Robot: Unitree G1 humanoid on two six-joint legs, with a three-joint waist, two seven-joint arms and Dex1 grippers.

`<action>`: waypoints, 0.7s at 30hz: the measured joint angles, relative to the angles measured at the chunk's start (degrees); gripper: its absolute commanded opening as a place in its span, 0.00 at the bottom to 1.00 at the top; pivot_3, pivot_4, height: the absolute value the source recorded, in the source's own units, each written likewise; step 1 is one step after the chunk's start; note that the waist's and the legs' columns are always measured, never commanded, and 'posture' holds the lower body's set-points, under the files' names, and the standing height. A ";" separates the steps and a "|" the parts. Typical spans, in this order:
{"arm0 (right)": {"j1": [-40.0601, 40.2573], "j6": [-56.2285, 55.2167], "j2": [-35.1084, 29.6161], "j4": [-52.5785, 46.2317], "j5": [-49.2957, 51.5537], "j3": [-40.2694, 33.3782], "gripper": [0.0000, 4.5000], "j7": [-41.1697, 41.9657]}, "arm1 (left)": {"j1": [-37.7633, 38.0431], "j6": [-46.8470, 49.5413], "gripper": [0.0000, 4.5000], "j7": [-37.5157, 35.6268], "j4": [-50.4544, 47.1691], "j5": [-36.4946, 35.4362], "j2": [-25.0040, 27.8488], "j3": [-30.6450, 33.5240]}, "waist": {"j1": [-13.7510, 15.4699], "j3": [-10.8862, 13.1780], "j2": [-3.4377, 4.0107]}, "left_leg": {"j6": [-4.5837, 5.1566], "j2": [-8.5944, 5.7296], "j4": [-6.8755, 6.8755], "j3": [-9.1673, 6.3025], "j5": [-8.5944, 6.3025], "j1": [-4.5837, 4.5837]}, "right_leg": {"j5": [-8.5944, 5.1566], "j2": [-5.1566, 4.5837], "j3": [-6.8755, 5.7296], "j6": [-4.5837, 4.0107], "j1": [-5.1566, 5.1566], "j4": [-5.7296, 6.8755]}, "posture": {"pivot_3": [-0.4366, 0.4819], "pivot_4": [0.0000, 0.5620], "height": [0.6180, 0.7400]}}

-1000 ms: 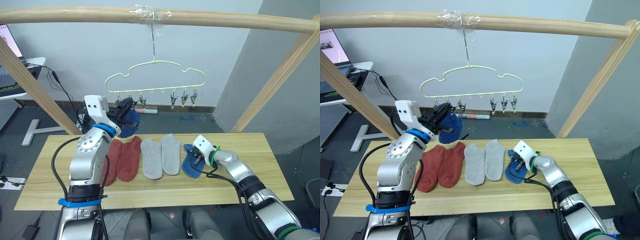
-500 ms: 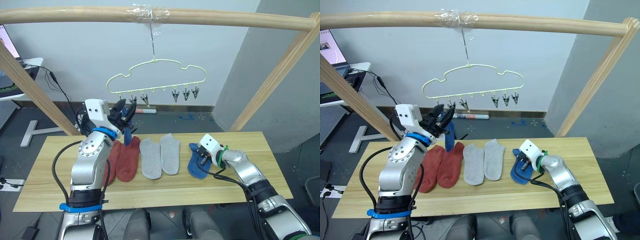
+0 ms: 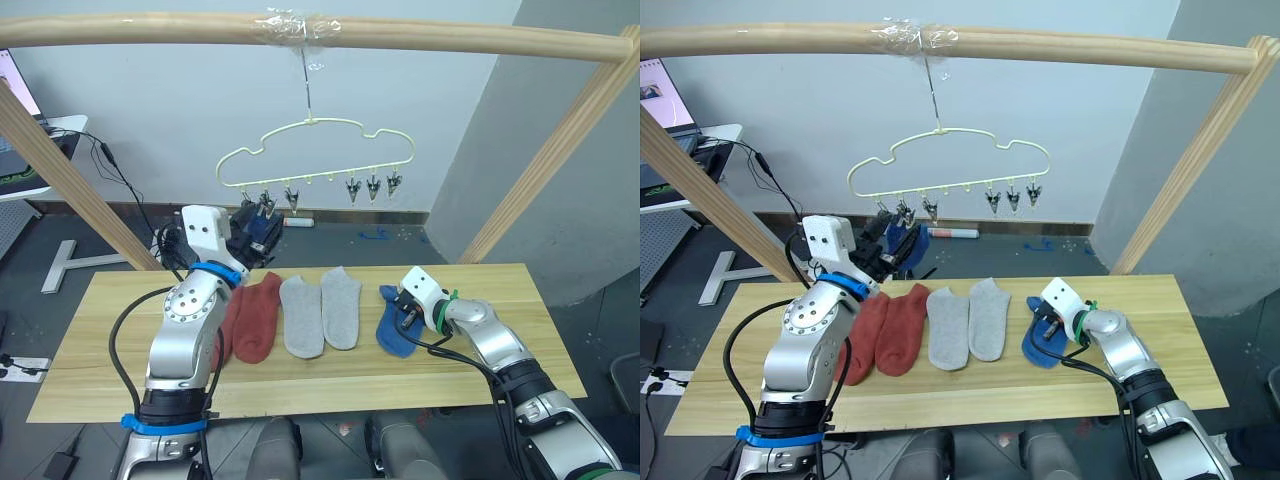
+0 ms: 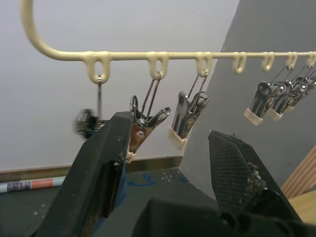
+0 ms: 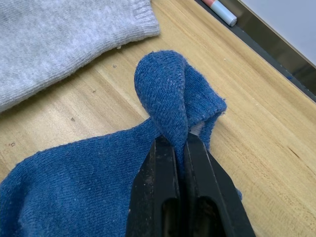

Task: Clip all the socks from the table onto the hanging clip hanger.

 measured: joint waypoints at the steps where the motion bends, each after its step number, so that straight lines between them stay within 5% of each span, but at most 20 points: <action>1: 0.00 0.00 0.00 -0.04 0.00 -0.06 0.00 0.01 | -0.38 -0.52 0.62 0.06 0.60 0.39 0.00 -0.05 | 0.00 0.00 0.00 | 0.00 0.00 0.00 0.01 0.00 0.00 | 0.00 0.00 0.00 0.00 0.00 0.00 | 0.38 0.35 1.00; 7: 0.00 0.00 -0.01 -0.69 0.18 -0.49 0.00 0.06 | -0.98 -1.79 0.37 0.79 2.32 1.16 -0.06 -0.02 | -0.02 0.00 0.00 | 0.01 0.00 -0.01 0.03 0.00 0.00 | 0.00 0.00 0.02 0.00 -0.01 0.00 | 0.37 0.35 1.00; 21: 0.00 0.02 -0.05 -1.24 0.27 -0.81 0.00 0.00 | 0.26 -0.58 0.37 3.16 1.92 0.62 -1.75 0.62 | -0.02 0.01 0.00 | 0.01 0.00 -0.01 0.07 0.00 0.00 | -0.01 0.00 0.05 0.03 -0.02 0.00 | 0.37 0.36 1.00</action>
